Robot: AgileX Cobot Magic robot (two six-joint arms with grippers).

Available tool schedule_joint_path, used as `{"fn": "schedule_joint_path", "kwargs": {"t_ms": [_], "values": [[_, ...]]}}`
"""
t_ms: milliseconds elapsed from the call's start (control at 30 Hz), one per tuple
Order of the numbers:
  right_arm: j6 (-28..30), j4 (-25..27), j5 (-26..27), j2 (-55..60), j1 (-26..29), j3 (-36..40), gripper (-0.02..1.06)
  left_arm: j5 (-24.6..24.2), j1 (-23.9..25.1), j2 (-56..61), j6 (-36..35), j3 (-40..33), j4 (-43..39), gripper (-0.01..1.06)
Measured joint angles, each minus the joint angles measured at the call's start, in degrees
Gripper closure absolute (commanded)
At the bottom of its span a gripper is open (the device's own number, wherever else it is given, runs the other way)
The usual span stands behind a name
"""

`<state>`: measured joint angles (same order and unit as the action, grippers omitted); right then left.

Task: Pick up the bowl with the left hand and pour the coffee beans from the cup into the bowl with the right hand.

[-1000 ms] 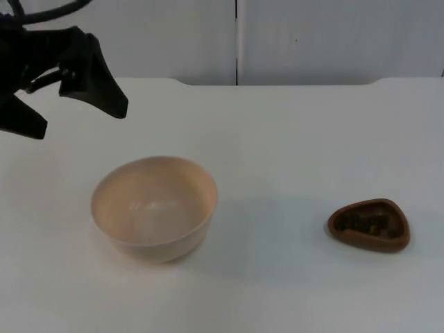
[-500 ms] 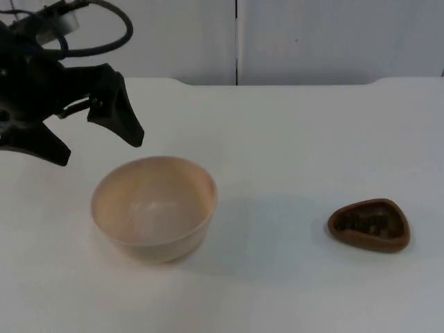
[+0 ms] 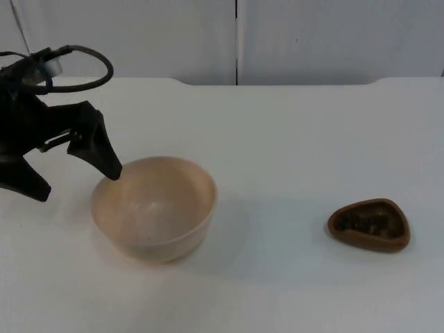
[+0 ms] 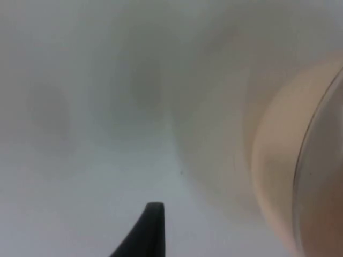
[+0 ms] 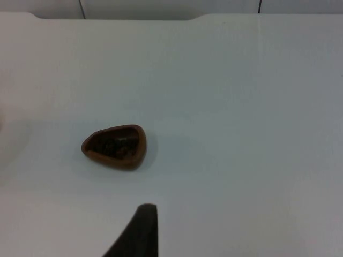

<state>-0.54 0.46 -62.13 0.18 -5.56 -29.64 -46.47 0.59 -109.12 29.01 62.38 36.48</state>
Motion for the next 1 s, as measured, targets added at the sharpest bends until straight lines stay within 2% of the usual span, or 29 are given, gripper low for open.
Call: {"fn": "schedule_joint_path", "kwargs": {"t_ms": [67,267,567,900,1000], "values": [[0.0,0.0,0.0,0.0,0.0,0.0,-0.01,0.0,0.0,-0.1,0.4,-1.1,0.0,0.0],[0.0,0.0,0.0,0.0,0.0,0.0,-0.01,6.3,-1.0,-0.3,0.6,-5.9,0.1,0.0],[0.0,0.0,0.0,0.0,0.0,0.0,-0.01,12.8,-4.6,-1.6,-0.9,-6.3,1.9,0.0],[0.0,0.0,0.0,0.0,0.0,0.0,-0.01,14.5,-4.6,-3.2,-1.8,-6.4,2.7,0.0],[0.0,0.0,0.0,0.0,0.0,0.0,-0.01,14.5,-4.6,-3.4,-1.8,-6.4,3.2,0.03]]}}
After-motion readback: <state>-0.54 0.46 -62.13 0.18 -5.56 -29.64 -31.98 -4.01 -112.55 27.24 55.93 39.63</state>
